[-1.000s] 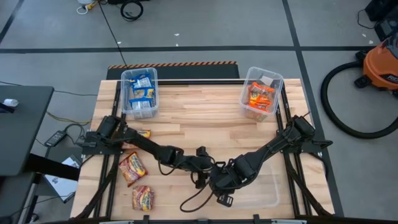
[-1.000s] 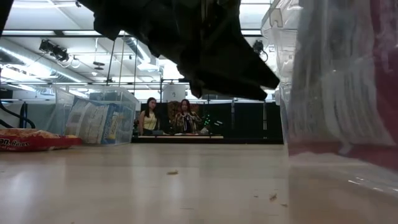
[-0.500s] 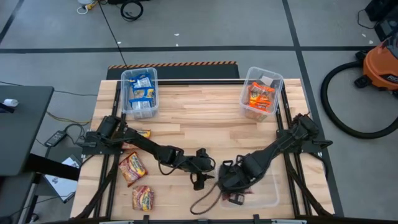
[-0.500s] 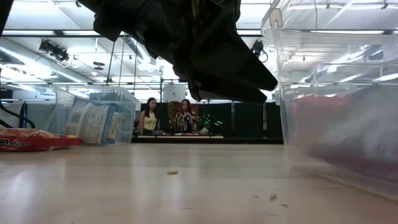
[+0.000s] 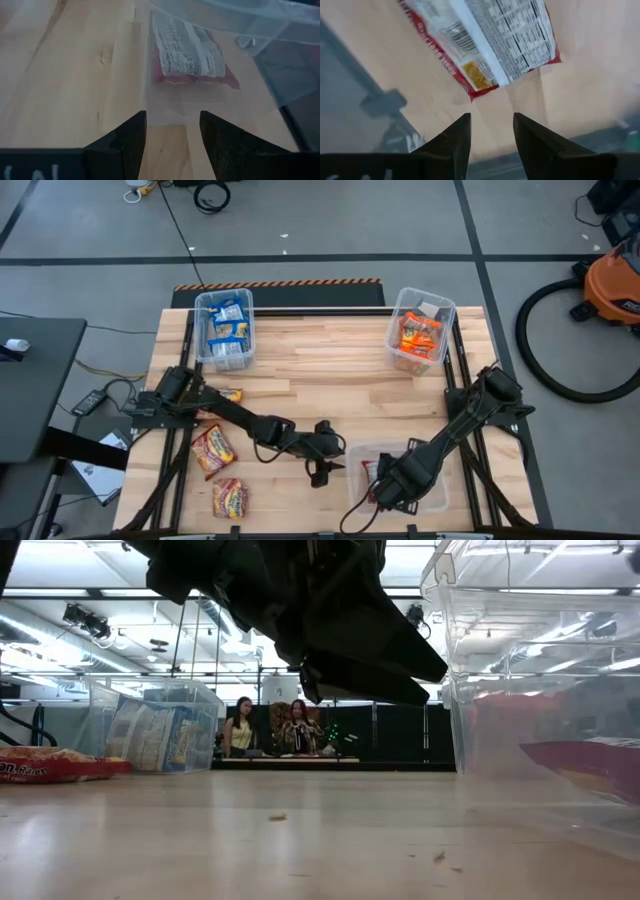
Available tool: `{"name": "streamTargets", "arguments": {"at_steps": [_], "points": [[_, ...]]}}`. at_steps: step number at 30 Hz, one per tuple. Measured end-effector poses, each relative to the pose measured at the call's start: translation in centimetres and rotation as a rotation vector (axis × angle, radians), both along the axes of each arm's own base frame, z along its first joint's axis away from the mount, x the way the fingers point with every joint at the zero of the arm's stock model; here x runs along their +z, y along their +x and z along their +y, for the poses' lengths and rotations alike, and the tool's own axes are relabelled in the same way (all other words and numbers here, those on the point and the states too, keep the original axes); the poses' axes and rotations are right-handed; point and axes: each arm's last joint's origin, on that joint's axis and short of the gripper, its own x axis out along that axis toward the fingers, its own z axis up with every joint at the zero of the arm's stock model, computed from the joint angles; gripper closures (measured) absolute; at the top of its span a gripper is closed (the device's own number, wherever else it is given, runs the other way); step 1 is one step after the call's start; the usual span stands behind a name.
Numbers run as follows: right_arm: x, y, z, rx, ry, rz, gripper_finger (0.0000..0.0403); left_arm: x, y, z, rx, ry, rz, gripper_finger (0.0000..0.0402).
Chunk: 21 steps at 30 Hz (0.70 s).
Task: Sort Maruchan noodles
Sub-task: Put the red noodle pack into the bottom transparent bin
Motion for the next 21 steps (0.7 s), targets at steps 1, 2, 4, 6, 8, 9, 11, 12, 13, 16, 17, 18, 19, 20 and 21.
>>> {"name": "streamTargets", "arguments": {"at_steps": [1, 2, 4, 6, 8, 9, 11, 12, 13, 16, 17, 18, 19, 20, 21], "points": [[-0.3, -0.2, 0.0, -0.033, -0.003, -0.007, 0.0249, 0.0, 0.0, 0.0, 0.005, -0.009, 0.002, 0.021], [-0.6, -0.3, 0.1, -0.069, -0.004, -0.016, 0.0249, 0.0, 0.0, 0.0, 0.008, -0.014, 0.004, 0.021], [-1.2, -0.4, 0.2, -0.147, -0.012, -0.018, 0.0249, 0.0, 0.0, -0.1, 0.009, -0.02, 0.005, 0.021], [-1.5, -0.4, 0.3, -0.245, -0.03, -0.011, 0.025, 0.0, -0.1, -0.2, 0.01, -0.023, 0.005, 0.021], [-1.6, -0.4, 0.3, -0.361, -0.052, -0.006, 0.025, 0.0, -0.1, -0.2, 0.015, -0.023, 0.003, 0.021], [-1.6, -0.4, 0.3, -0.409, -0.067, -0.012, 0.025, 0.0, 0.0, -0.2, 0.017, -0.025, 0.002, 0.021], [-1.5, -0.3, 0.2, -0.489, -0.103, -0.036, 0.025, 0.0, 0.0, -0.1, 0.018, -0.025, 0.001, 0.021], [-1.4, -0.3, 0.1, -0.519, -0.117, -0.046, 0.025, 0.0, 0.0, -0.1, 0.019, -0.025, 0.001, 0.021], [-1.4, -0.3, 0.1, -0.537, -0.125, -0.055, 0.025, 0.0, 0.0, -0.1, 0.019, -0.024, 0.0, 0.021], [-1.3, -0.2, 0.1, -0.561, -0.123, -0.074, 0.025, 0.0, 0.0, -0.1, 0.019, -0.023, -0.002, 0.021], [-1.4, 0.0, 0.0, -0.574, -0.119, -0.081, 0.025, 0.1, 0.0, -0.1, 0.019, -0.022, -0.003, 0.021], [-1.6, 0.2, -0.2, -0.595, -0.116, -0.084, 0.025, 0.1, 0.0, -0.1, 0.02, -0.022, -0.004, 0.021], [-1.9, 0.3, -0.4, -0.621, -0.117, -0.084, 0.025, 0.1, 0.0, 0.0, 0.021, -0.022, -0.005, 0.021], [-2.1, 0.5, -0.7, -0.647, -0.119, -0.084, 0.025, 0.1, 0.1, 0.0, 0.023, -0.021, -0.006, 0.021], [-2.2, 0.8, -0.9, -0.669, -0.113, -0.091, 0.025, 0.1, 0.1, 0.1, 0.026, -0.021, -0.007, 0.021]]}}
